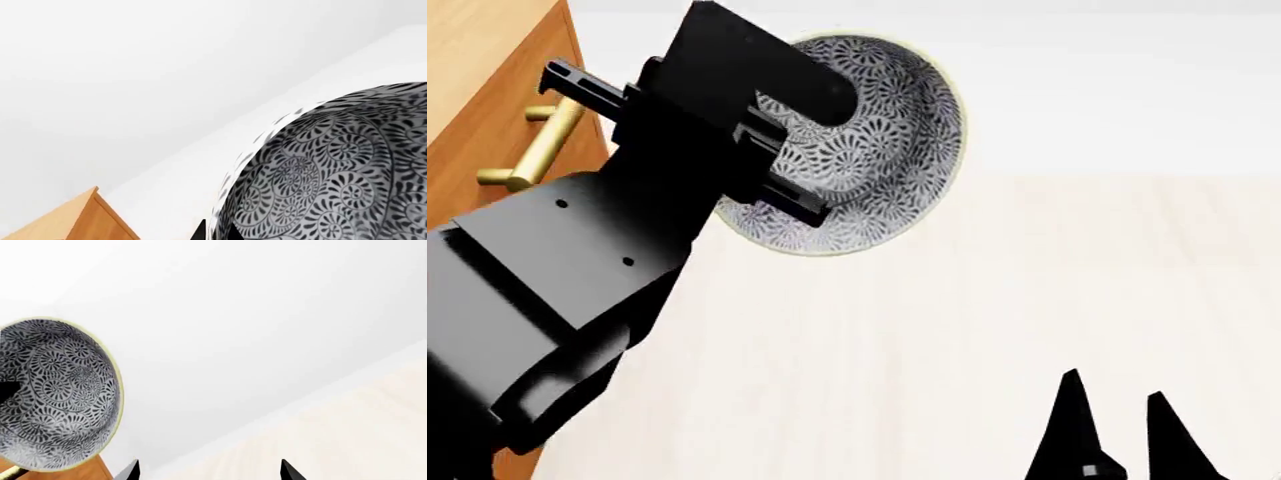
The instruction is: Put the bowl on top of the cabinet.
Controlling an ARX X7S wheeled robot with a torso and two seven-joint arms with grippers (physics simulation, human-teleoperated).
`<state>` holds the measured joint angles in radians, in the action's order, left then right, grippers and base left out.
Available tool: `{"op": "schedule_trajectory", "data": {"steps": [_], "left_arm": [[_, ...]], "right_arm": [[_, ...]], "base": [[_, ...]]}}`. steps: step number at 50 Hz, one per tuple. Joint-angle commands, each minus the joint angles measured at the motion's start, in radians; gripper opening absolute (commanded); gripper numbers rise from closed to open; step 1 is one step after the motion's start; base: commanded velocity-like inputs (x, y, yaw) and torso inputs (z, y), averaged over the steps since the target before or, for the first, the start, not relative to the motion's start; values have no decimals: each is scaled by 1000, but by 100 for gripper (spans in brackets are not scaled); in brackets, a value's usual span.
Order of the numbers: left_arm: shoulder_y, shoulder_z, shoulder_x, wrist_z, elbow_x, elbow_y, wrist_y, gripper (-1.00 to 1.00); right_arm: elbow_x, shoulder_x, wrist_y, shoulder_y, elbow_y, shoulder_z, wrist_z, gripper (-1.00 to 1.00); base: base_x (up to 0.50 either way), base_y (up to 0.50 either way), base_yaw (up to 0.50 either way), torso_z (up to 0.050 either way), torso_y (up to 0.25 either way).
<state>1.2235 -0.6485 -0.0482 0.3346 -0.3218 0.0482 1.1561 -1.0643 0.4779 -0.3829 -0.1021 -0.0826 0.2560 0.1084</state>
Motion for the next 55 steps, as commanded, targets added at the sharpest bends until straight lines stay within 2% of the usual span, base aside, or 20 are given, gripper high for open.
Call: {"op": "schedule_trajectory", "data": {"steps": [1, 6, 11, 13, 16, 23, 25, 26, 30, 35, 36, 41, 44, 49, 55], "left_arm": [[169, 5, 7, 3, -3, 43, 90, -100], [272, -5, -20, -3, 10, 72, 123, -100], [310, 18, -37, 0, 16, 124, 113, -100], [336, 33, -40, -16, 12, 171, 95, -100], [386, 132, -26, -42, -27, 262, 68, -100], [509, 110, -16, -91, -4, 471, -16, -100], [533, 118, -15, -103, -6, 513, -42, -100], [541, 163, -12, -77, -10, 542, -77, -100], [614, 167, 5, -108, 5, 725, -191, -100], [789, 165, 47, -121, -18, 1198, -463, -100], [821, 182, 44, -108, -23, 1258, -494, -100], [837, 283, 10, -86, 12, 1260, -439, -100], [841, 400, -17, -37, 27, 1260, -407, -100], [835, 515, -21, -11, 115, 1260, -382, -100], [821, 711, -42, 46, 172, 1260, -368, -100]], "right_arm": [[3, -7, 9, -19, -26, 7, 5, 100], [26, -26, 25, -60, -79, 25, 0, 100], [32, -37, 44, -95, -129, 35, 0, 100], [33, -36, 42, -95, -131, 32, -5, 100], [13, -22, 25, -69, -103, 6, -13, 100], [34, -16, -20, -32, -64, -21, -44, 100], [49, -18, -32, -24, -54, -25, -57, 100], [52, -17, -34, -22, -53, -24, -57, 100], [81, -28, -40, -35, -74, -19, -71, 100], [79, -37, -23, -67, -119, -13, -65, 100], [81, -38, -22, -71, -126, -12, -65, 100], [86, -43, -11, -87, -143, -4, -66, 100], [97, -46, -7, -93, -150, 2, -71, 100], [97, -39, -15, -77, -127, -4, -78, 100], [98, -35, -23, -66, -111, -9, -81, 100]], "base": [[0, 0, 0, 0, 0], [0, 0, 0, 0, 0], [0, 0, 0, 0, 0], [0, 0, 0, 0, 5], [0, 0, 0, 0, 0], [0, 0, 0, 0, 0], [0, 0, 0, 0, 0], [0, 0, 0, 0, 0], [0, 0, 0, 0, 0], [0, 0, 0, 0, 2], [0, 0, 0, 10, 0], [0, 0, 0, 0, 0], [0, 0, 0, 0, 0], [0, 0, 0, 0, 0], [0, 0, 0, 0, 0]]}}
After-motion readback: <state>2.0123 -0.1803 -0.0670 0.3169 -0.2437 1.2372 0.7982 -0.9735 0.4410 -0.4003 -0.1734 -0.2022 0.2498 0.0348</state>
